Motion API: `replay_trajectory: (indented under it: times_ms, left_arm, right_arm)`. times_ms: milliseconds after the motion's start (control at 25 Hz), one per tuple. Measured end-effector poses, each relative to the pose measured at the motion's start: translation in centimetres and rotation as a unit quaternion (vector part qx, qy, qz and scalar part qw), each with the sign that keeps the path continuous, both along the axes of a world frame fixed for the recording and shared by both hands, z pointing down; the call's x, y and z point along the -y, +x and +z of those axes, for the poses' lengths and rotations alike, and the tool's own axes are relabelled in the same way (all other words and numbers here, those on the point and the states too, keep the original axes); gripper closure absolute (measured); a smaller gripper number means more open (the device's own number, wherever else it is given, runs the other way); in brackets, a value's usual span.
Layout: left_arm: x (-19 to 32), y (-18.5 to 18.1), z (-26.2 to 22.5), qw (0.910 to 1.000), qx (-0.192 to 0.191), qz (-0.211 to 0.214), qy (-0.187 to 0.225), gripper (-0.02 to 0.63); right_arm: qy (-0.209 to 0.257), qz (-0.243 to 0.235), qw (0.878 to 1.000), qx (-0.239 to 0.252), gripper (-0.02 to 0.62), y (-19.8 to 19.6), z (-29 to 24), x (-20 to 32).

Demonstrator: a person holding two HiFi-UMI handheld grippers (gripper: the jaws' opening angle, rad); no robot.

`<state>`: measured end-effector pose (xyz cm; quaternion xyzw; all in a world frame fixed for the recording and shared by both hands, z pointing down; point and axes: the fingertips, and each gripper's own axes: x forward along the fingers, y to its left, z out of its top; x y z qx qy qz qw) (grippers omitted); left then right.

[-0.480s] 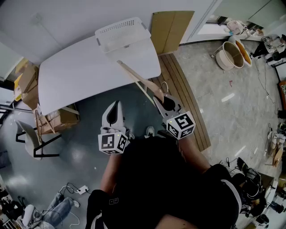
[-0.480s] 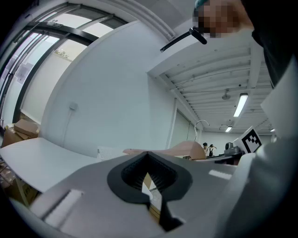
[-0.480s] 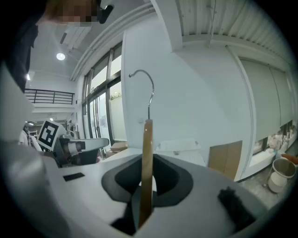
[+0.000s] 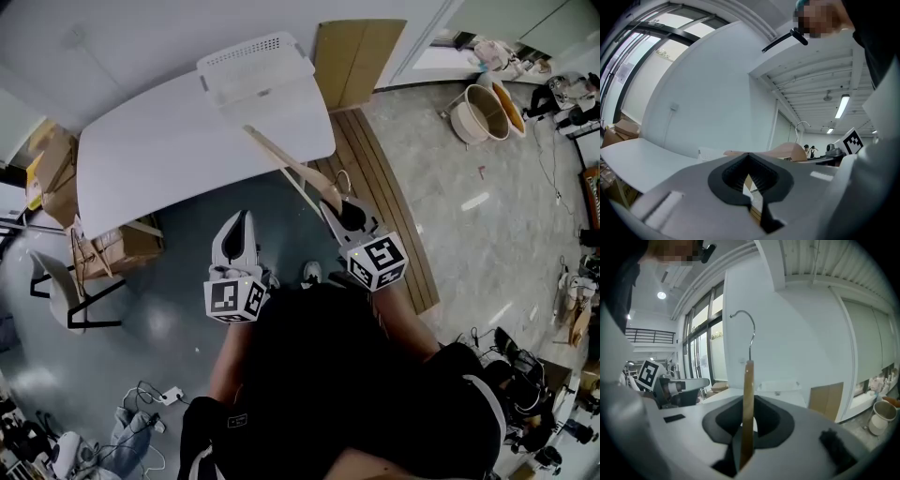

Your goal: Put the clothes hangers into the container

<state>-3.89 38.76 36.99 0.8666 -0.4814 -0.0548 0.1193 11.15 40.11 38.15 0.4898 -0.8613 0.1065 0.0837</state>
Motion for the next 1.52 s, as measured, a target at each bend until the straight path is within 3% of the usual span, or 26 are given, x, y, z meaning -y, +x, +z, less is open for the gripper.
replay_trajectory:
  times_ms: [480,1520]
  left_arm:
    - [-0.8,0.6,0.3,1.0,0.006,0.001,0.001,0.603]
    - [-2.0,7.3,1.5,0.9981,0.036,-0.046,-0.02,0.603]
  right_arm:
    - [-0.002,0.008,1.0,0.028,0.535,1.2,0.5,-1.0]
    - [-0.012,-0.029,0.998,0.048,0.535,8.6,2.6,-0.9]
